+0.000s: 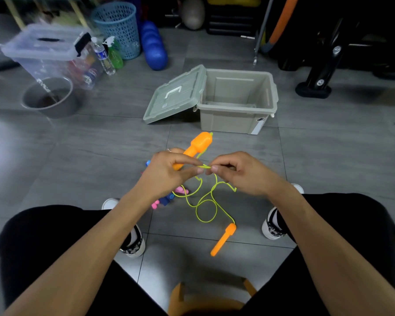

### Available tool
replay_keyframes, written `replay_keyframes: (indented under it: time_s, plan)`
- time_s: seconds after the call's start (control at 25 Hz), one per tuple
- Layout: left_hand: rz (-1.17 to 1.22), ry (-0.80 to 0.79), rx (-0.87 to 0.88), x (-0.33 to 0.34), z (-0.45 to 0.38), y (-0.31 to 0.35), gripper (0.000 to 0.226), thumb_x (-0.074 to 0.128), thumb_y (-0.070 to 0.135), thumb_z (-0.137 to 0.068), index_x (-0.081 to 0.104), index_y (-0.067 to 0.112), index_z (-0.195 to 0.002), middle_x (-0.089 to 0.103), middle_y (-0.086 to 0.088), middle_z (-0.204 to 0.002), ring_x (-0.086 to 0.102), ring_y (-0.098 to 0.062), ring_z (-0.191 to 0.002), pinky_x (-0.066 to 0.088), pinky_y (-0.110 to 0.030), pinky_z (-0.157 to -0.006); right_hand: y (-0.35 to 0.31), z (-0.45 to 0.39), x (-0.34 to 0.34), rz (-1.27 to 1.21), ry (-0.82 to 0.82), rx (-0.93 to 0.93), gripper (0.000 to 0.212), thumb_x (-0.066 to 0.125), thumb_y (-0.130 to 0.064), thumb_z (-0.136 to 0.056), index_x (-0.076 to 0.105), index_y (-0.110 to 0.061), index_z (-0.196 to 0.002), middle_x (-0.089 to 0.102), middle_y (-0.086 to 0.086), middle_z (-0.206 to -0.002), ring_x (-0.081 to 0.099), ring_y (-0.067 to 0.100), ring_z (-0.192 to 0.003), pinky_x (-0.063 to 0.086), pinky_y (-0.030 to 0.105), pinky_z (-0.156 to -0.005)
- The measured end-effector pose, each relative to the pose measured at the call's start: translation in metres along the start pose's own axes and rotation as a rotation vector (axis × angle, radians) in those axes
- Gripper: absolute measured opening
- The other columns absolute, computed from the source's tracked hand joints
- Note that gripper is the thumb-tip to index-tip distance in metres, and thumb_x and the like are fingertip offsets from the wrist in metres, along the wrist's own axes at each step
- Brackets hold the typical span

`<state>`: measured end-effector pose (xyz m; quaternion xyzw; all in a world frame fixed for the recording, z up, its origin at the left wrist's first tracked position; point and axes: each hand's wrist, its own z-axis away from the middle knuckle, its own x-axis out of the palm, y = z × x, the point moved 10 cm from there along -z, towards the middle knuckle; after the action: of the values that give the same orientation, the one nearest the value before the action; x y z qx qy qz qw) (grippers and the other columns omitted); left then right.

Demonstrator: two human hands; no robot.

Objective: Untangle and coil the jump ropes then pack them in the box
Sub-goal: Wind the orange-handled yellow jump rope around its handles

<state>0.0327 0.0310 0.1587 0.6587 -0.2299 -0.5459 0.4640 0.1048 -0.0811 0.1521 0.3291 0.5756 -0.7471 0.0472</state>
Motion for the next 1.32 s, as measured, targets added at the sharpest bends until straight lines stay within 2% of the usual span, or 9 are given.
replay_keyframes:
  time_s: [0.12,0.32,0.4,0.52,0.64,0.8,1.04,1.16,1.32]
  plan:
    - [0.044,0.041,-0.025,0.000,0.000,-0.004,0.018,0.074,0.016,-0.082,0.076,0.033,-0.074,0.068,0.000,-0.086,0.061,-0.010,-0.078,0.043,-0.016,-0.067,0.011,-0.001,-0.002,-0.051,0.033,0.047,0.020,0.051,-0.017,-0.096,0.069,-0.010,-0.091,0.049,-0.010,-0.055,0.045,0.004,-0.054,0.039,0.019,-0.054]
    - [0.190,0.348,-0.157,-0.048,-0.002,-0.024,0.014,0.069,0.017,-0.086,0.072,0.027,-0.077,0.059,0.012,-0.058,0.046,0.000,-0.051,0.040,-0.015,-0.055,0.080,-0.001,0.023,0.037,-0.110,0.334,0.026,0.041,-0.013,-0.098,0.062,-0.020,-0.084,0.060,0.000,-0.071,0.058,0.016,-0.067,0.051,0.035,-0.074]
    - [0.040,0.256,-0.295,-0.046,-0.004,-0.049,0.018,0.071,0.023,-0.085,0.070,0.033,-0.070,0.056,0.014,-0.051,0.045,0.000,-0.049,0.040,-0.019,-0.057,0.089,0.000,0.020,0.133,-0.074,0.381,0.026,0.042,-0.012,-0.096,0.062,-0.021,-0.081,0.059,-0.005,-0.066,0.059,0.017,-0.067,0.049,0.029,-0.071]
    - [-0.392,-0.073,-0.474,-0.018,0.004,-0.083,0.030,0.068,0.020,-0.084,0.062,0.038,-0.061,0.065,0.005,-0.074,0.056,-0.009,-0.063,0.043,-0.022,-0.060,0.051,-0.008,-0.005,0.111,0.147,0.190,0.022,0.047,-0.013,-0.096,0.067,-0.012,-0.088,0.060,-0.009,-0.070,0.050,0.006,-0.060,0.040,0.022,-0.061]
    - [-0.206,-0.083,-0.340,0.001,0.004,-0.057,0.011,0.075,0.021,-0.081,0.072,0.030,-0.086,0.066,0.010,-0.088,0.059,0.004,-0.069,0.040,-0.004,-0.058,0.011,-0.008,-0.008,0.070,0.133,-0.001,0.020,0.051,-0.015,-0.096,0.069,-0.012,-0.088,0.064,-0.008,-0.072,0.043,0.004,-0.053,0.033,0.016,-0.054]
    - [-0.001,-0.056,-0.051,0.014,0.002,-0.012,0.008,0.077,0.024,-0.080,0.075,0.029,-0.086,0.066,-0.002,-0.092,0.058,-0.006,-0.073,0.042,-0.010,-0.055,-0.003,-0.004,0.004,0.050,0.053,-0.043,0.021,0.052,-0.017,-0.096,0.071,-0.013,-0.089,0.039,-0.008,-0.051,0.035,0.008,-0.048,0.027,0.018,-0.049]
    - [0.147,0.249,-0.039,-0.023,-0.001,0.000,0.007,0.071,0.013,-0.085,0.075,0.018,-0.085,0.067,-0.003,-0.085,0.057,-0.007,-0.066,0.042,-0.014,-0.058,0.029,-0.005,0.002,-0.126,0.042,0.138,0.022,0.046,-0.016,-0.099,0.064,-0.014,-0.088,0.056,0.000,-0.067,0.053,0.009,-0.060,0.046,0.028,-0.064]
    - [0.251,0.438,-0.141,-0.060,-0.002,-0.021,0.010,0.068,0.018,-0.088,0.073,0.025,-0.083,0.055,0.006,-0.060,0.044,-0.002,-0.051,0.036,-0.013,-0.052,0.065,-0.001,0.013,-0.018,-0.045,0.288,0.027,0.039,-0.014,-0.099,0.061,-0.020,-0.084,0.059,0.000,-0.073,0.057,0.012,-0.065,0.048,0.028,-0.068]
    - [-0.171,0.099,-0.441,-0.038,-0.005,-0.073,0.017,0.071,0.023,-0.084,0.070,0.029,-0.068,0.059,0.009,-0.061,0.050,-0.007,-0.055,0.037,-0.019,-0.054,0.047,-0.004,-0.008,0.082,0.148,0.186,0.025,0.044,-0.013,-0.097,0.064,-0.018,-0.083,0.053,-0.006,-0.063,0.058,0.026,-0.067,0.042,0.025,-0.060]
